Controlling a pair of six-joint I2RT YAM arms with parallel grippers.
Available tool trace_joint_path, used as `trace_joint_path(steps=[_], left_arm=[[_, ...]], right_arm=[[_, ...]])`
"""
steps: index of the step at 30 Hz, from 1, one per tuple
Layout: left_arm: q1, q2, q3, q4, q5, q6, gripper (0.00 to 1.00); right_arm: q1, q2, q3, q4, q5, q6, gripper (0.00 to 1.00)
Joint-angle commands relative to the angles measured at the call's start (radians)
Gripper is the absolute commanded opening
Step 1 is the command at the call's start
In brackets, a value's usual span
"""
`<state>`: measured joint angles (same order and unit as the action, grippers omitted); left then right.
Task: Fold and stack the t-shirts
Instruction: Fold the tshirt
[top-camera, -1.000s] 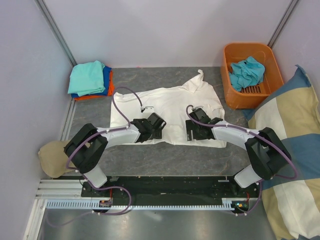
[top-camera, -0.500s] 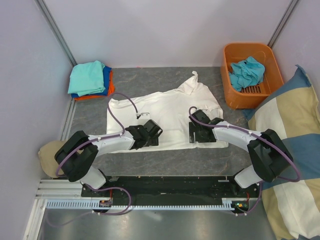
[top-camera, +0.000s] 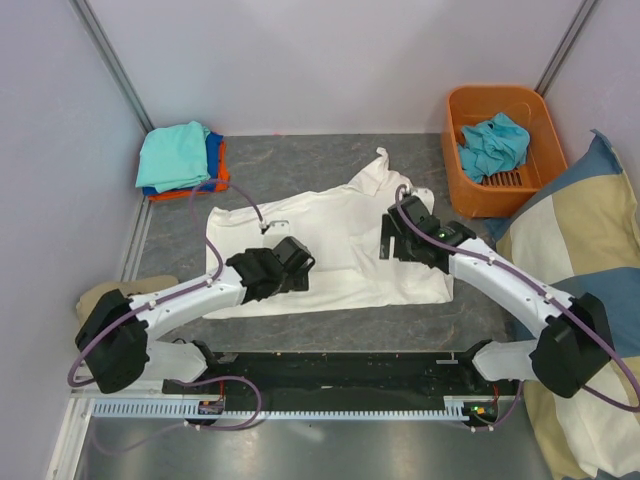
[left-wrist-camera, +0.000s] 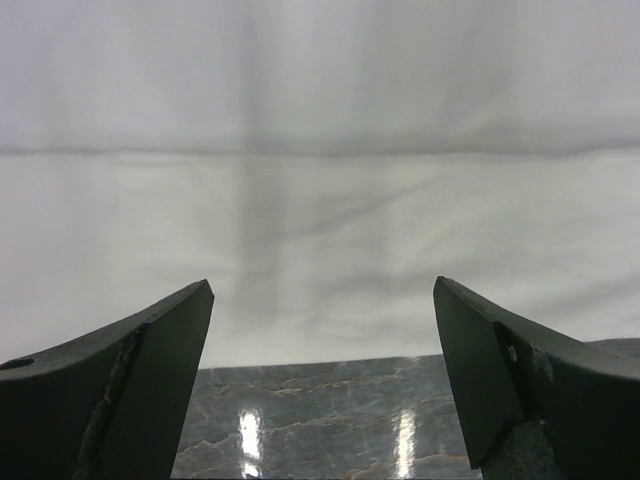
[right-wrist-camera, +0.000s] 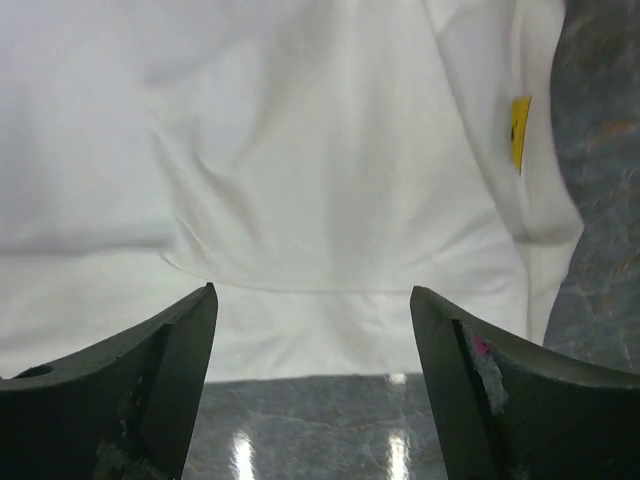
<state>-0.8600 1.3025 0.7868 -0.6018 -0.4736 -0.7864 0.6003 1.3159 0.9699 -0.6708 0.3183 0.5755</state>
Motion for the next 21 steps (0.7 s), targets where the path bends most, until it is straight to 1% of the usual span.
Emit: trace_joint_path(steps=[1, 3, 4, 5, 6, 7, 8, 9, 10, 11, 12, 13, 17, 20, 21], left_arm=[[-0.002, -0.017, 0.155, 0.002, -0.148, 0.110, 1.00], [0.003, 0.015, 0.212, -0.001, -0.172, 0.151, 1.00], [0.001, 0.023, 0.229, -0.003, -0.174, 0.157, 1.00], [0.003, 0.027, 0.247, -0.004, -0.172, 0.159, 1.00], [0.003, 0.020, 0.250, -0.004, -0.165, 0.154, 1.00], [0.003, 0.011, 0.249, -0.004, -0.161, 0.148, 1.00], [0.003, 0.000, 0.236, -0.004, -0.160, 0.141, 1.00], [0.003, -0.023, 0.229, -0.006, -0.161, 0.127, 1.00], [0.001, -0.037, 0.218, -0.006, -0.163, 0.119, 1.00], [0.003, -0.052, 0.194, -0.013, -0.163, 0.109, 1.00], [0.003, -0.071, 0.180, -0.016, -0.165, 0.089, 1.00], [0.004, -0.101, 0.166, -0.021, -0.166, 0.081, 1.00], [0.004, -0.167, 0.103, -0.042, -0.166, 0.050, 1.00], [0.004, -0.198, 0.078, -0.059, -0.169, 0.035, 1.00], [0.006, -0.204, 0.074, -0.061, -0.169, 0.029, 1.00]], right_arm=[[0.001, 0.037, 0.157, 0.161, 0.167, -0.064, 0.88], [-0.011, 0.110, 0.239, 0.235, 0.195, -0.129, 0.90], [-0.017, 0.199, 0.268, 0.263, 0.197, -0.150, 0.91], [-0.031, 0.248, 0.338, 0.293, 0.199, -0.172, 0.91], [-0.040, 0.299, 0.381, 0.298, 0.200, -0.192, 0.92], [-0.049, 0.403, 0.424, 0.295, 0.199, -0.210, 0.92], [-0.074, 0.451, 0.467, 0.292, 0.186, -0.213, 0.93], [-0.088, 0.494, 0.543, 0.289, 0.168, -0.212, 0.93], [-0.105, 0.559, 0.573, 0.289, 0.150, -0.197, 0.93], [-0.137, 0.589, 0.620, 0.307, 0.134, -0.187, 0.93], [-0.151, 0.615, 0.642, 0.318, 0.086, -0.181, 0.93], [-0.166, 0.670, 0.668, 0.320, 0.067, -0.172, 0.93], [-0.217, 0.801, 0.832, 0.292, 0.062, -0.189, 0.92], [-0.244, 0.855, 0.869, 0.280, 0.059, -0.193, 0.92], [-0.252, 0.867, 0.869, 0.280, 0.036, -0.187, 0.92]])
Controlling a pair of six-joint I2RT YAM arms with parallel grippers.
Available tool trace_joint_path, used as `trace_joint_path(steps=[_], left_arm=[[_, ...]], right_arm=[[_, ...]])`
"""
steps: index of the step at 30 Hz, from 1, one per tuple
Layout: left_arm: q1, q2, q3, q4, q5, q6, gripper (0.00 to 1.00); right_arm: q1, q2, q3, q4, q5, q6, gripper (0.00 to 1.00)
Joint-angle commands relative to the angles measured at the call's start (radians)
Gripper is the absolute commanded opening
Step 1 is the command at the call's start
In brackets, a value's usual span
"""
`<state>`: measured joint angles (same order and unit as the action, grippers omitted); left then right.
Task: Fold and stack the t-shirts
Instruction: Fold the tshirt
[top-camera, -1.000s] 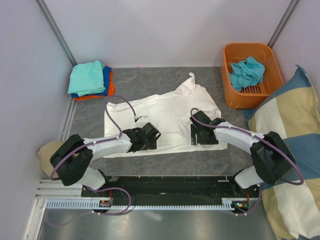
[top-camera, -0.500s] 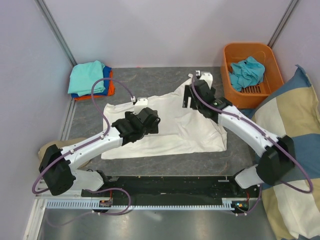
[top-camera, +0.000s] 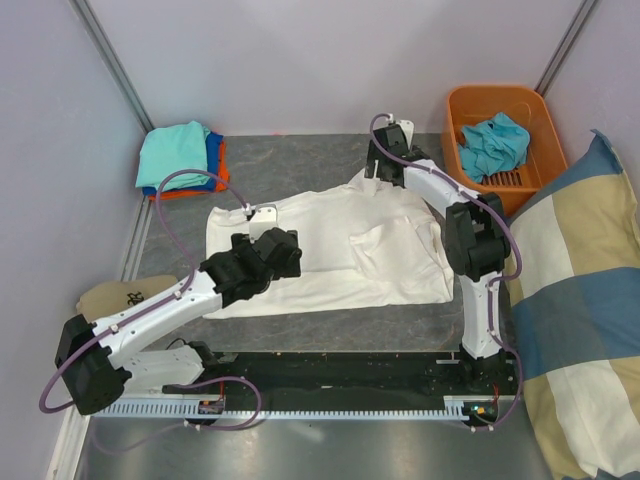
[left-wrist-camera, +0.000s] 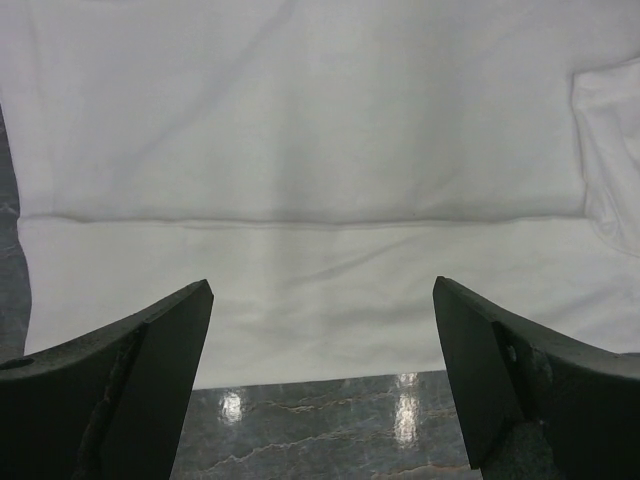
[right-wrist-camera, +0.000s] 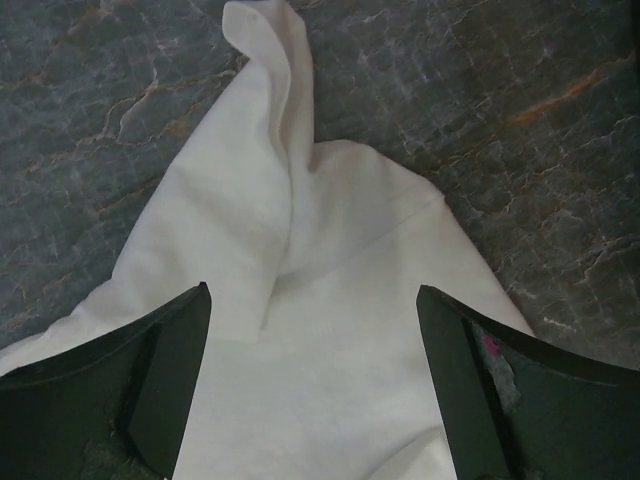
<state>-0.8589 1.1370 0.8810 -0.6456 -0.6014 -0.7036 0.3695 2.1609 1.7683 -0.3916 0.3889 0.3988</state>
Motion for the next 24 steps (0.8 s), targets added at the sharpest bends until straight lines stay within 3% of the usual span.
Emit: trace_joint_path(steps=[1, 11, 24], left_arm=[[0.004, -0.040, -0.028, -0.019, -0.043, -0.059, 1.00], [0.004, 0.018, -0.014, -0.014, -0.017, -0.073, 1.00], [0.009, 0.024, -0.014, -0.014, -0.028, -0.051, 1.00]], right_arm=[[-0.035, 0.025, 0.068, 0.002, -0.048, -0.003, 0.92], [-0.069, -0.042, -0.139, 0.117, -0.194, 0.083, 0.93], [-0.103, -0.035, -0.217, 0.066, -0.182, 0.144, 0.93]])
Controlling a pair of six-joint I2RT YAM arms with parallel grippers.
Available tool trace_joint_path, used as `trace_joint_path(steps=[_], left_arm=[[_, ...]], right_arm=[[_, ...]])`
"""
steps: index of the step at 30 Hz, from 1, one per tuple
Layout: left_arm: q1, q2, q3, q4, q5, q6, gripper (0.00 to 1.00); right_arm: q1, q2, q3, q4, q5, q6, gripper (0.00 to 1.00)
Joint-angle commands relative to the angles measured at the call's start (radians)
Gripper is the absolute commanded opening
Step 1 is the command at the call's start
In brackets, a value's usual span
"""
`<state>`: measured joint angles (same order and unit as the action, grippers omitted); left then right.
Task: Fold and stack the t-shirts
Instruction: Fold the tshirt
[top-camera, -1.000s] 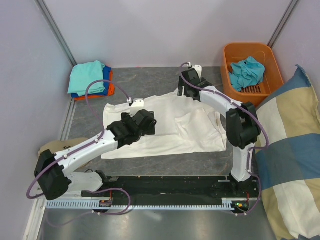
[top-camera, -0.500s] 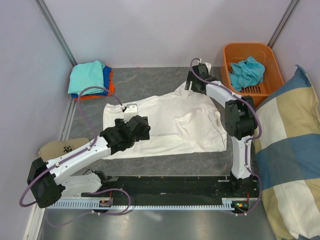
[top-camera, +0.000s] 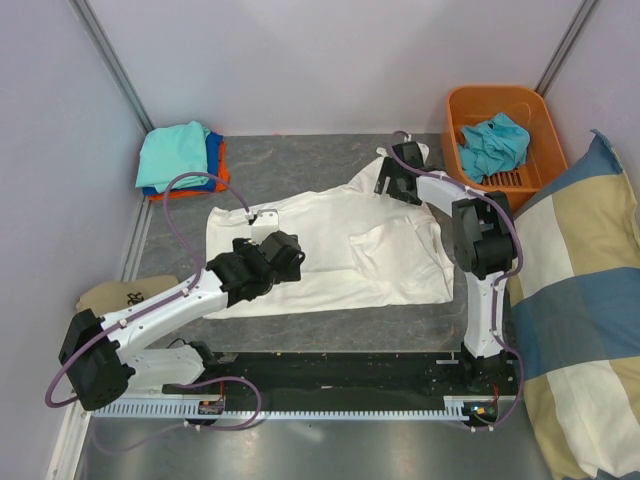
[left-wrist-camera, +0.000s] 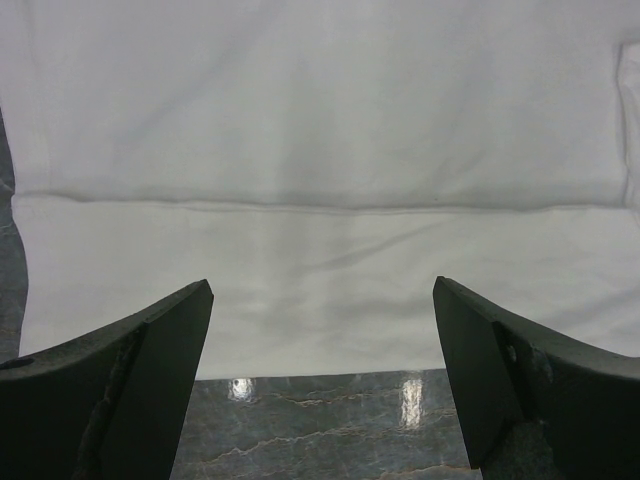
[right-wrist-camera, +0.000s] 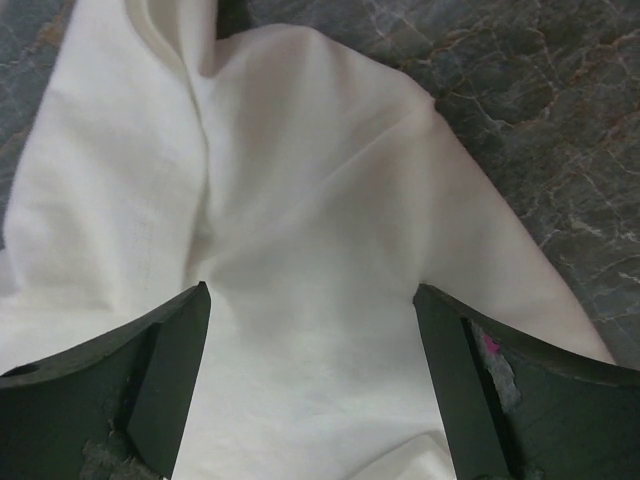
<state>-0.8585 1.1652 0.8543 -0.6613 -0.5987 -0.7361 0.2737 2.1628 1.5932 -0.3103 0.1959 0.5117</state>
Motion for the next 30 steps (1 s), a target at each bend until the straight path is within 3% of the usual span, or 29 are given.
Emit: trace_joint_path(steps=[1, 24, 30], left_arm=[[0.009, -0.002, 0.015, 0.003, -0.030, -0.017, 1.00], [0.024, 0.022, -0.008, 0.012, -0.015, -0.020, 1.00], [0.024, 0.021, -0.006, 0.019, -0.013, -0.023, 1.00]], right_arm=[[-0.008, -0.038, -0.051, -0.019, 0.011, 0.033, 0.93], [-0.008, -0.195, -0.312, -0.110, 0.109, 0.051, 0.93], [-0.008, -0.253, -0.309, -0.041, 0.089, 0.012, 0.94]])
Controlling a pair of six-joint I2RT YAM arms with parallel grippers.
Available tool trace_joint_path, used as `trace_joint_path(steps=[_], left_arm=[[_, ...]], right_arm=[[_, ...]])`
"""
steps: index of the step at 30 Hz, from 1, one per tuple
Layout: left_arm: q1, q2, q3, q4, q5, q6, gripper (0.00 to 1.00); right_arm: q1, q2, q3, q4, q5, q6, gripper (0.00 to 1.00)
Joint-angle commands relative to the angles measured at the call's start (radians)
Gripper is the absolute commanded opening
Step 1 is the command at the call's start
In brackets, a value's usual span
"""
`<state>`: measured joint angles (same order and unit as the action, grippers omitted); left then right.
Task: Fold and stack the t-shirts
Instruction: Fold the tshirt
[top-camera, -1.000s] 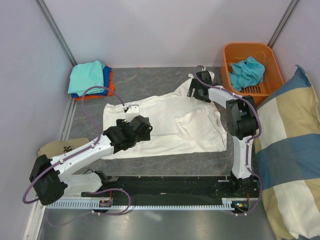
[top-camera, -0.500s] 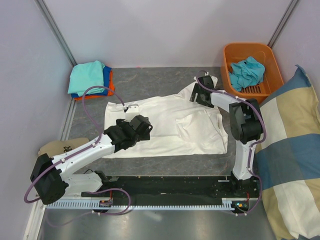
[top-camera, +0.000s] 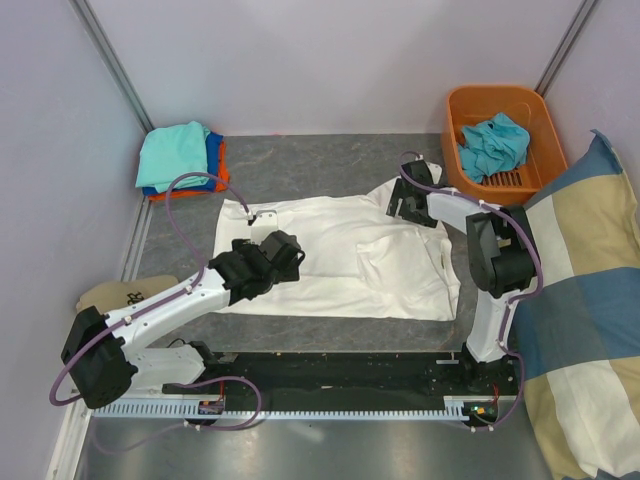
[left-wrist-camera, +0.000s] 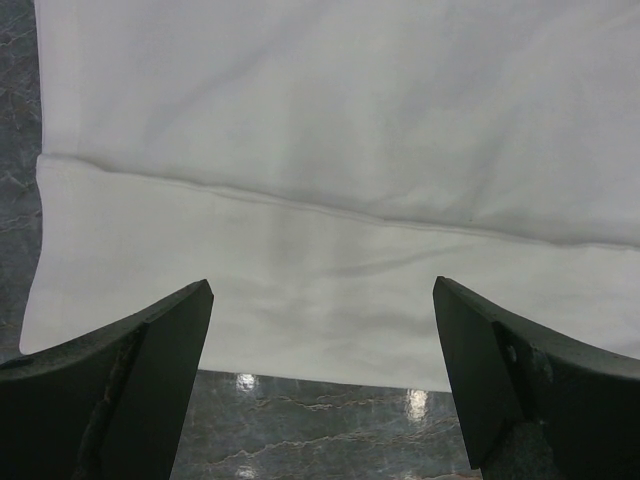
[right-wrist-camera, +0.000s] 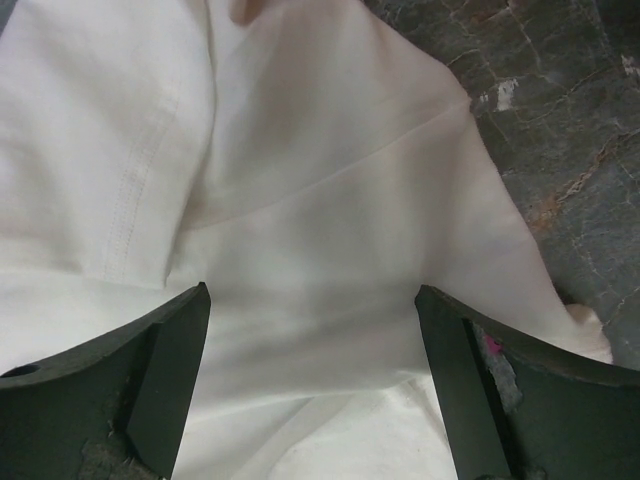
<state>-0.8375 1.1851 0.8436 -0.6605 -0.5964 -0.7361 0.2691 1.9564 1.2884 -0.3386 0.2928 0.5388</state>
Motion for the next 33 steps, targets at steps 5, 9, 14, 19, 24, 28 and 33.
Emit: trace_joint_path(steps=[5, 9, 14, 19, 24, 28, 33], left_arm=[[0.005, 0.002, 0.023, 0.016, -0.023, -0.009, 1.00], [0.005, -0.016, 0.020, 0.015, -0.025, -0.011, 1.00], [0.008, -0.048, -0.001, 0.009, -0.028, -0.014, 1.00], [0.015, -0.067, -0.006, -0.001, -0.034, -0.014, 1.00], [0.017, -0.062, -0.003, -0.002, -0.031, -0.017, 1.00], [0.021, -0.055, -0.002, -0.001, -0.028, -0.022, 1.00], [0.025, -0.042, 0.003, -0.001, -0.022, -0.029, 1.00]], right_arm=[[-0.004, -0.024, 0.147, 0.010, 0.003, -0.045, 0.94], [-0.008, 0.042, 0.273, 0.009, 0.022, -0.054, 0.94], [-0.014, 0.180, 0.443, 0.007, 0.022, -0.091, 0.94], [-0.019, 0.289, 0.567, -0.002, 0.031, -0.125, 0.94], [-0.028, 0.360, 0.634, 0.000, 0.048, -0.155, 0.93], [-0.034, 0.372, 0.652, 0.000, 0.063, -0.166, 0.93], [-0.039, 0.375, 0.669, 0.004, 0.085, -0.189, 0.93]])
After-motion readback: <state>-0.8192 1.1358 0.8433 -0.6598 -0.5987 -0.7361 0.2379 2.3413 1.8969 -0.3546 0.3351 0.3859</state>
